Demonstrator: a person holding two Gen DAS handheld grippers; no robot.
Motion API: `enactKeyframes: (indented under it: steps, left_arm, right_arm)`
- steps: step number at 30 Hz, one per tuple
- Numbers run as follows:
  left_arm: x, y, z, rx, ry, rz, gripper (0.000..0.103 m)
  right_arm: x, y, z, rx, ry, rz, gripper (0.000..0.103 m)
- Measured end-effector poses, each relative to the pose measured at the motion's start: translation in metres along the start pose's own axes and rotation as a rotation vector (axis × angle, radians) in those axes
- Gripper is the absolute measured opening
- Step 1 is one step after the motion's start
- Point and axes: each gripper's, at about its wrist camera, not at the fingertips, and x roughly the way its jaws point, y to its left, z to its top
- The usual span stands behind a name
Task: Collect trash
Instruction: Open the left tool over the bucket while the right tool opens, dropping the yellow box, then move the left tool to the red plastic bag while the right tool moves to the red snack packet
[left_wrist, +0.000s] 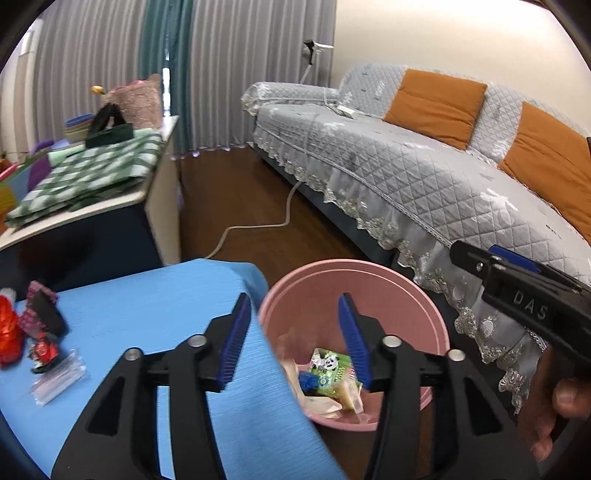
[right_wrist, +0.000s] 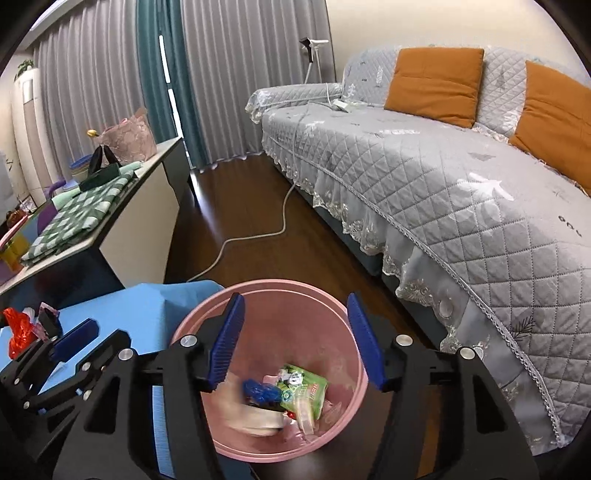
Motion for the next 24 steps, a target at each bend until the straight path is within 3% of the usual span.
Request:
enactKeyframes:
  steps: [4,17,20,24]
  left_arm:
    - [-0.030,0.018,-0.003,-0.014,-0.054,0.049,0.061]
    - [-0.130,0.121,-0.022,-0.135,-0.152,0.236,0.061]
    - [-0.147,0.150,-0.022,-0.187,-0.176,0.251,0.061]
    - [-0.158,0.174,-0.027,-0.193,-0.181,0.256,0.061]
  right_arm:
    - [-0.019,0.020,0.005,-0.012,-0.045,0.032,0.061]
    - [-0.082,0.116,-0.020,-0.107,-0.092,0.213,0.061]
    - [-0.098,0.135,-0.030,-0.149,-0.094,0.250,0.057]
    - [-0.112,0.152,-0.042,-0.185,-0.085,0.282,0.040]
